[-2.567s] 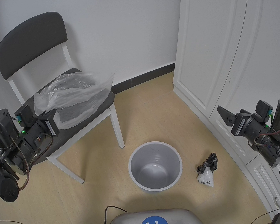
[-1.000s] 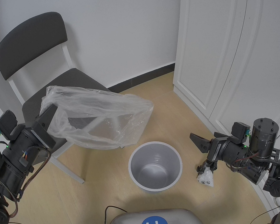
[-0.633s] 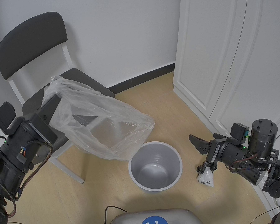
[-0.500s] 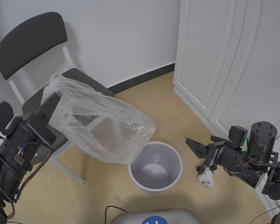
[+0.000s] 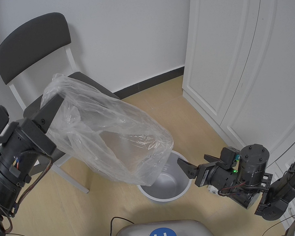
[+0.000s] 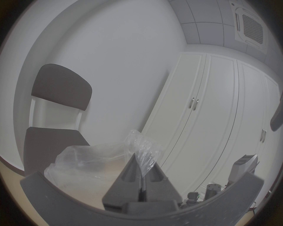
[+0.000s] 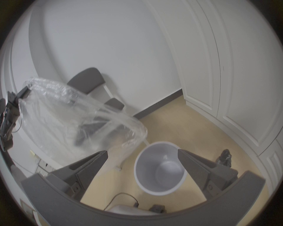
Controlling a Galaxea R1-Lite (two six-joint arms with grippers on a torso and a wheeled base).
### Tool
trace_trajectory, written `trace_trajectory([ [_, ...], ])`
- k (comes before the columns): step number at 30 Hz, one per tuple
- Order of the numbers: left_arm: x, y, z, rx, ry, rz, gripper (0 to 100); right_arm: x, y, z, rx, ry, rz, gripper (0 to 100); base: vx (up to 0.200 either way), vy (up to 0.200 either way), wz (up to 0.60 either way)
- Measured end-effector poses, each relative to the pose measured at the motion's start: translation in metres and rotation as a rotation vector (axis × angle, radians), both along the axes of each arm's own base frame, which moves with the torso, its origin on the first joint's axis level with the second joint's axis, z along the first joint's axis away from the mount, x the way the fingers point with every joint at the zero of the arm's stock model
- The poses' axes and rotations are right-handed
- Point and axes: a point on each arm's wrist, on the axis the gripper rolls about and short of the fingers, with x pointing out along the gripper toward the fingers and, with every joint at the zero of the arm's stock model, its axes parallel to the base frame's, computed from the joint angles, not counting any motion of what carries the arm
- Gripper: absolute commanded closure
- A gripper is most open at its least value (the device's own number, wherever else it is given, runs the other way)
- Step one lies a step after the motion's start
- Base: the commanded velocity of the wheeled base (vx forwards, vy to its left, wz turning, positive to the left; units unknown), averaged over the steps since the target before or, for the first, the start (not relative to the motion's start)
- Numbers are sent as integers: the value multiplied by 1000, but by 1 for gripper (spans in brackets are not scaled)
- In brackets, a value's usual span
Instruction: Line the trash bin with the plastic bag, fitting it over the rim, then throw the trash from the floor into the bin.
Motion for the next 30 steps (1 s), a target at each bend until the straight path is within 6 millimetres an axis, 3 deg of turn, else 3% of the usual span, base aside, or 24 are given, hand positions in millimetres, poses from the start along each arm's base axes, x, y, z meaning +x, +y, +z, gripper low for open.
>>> trace_trajectory([
  [13, -17, 1, 11, -40, -49, -68, 100, 16, 3, -26, 3, 35, -8, 0, 0, 0, 0],
  [30, -27, 0, 11, -69, -79, -121, 100, 16, 2, -20, 80, -47, 17, 0, 0, 0, 0],
])
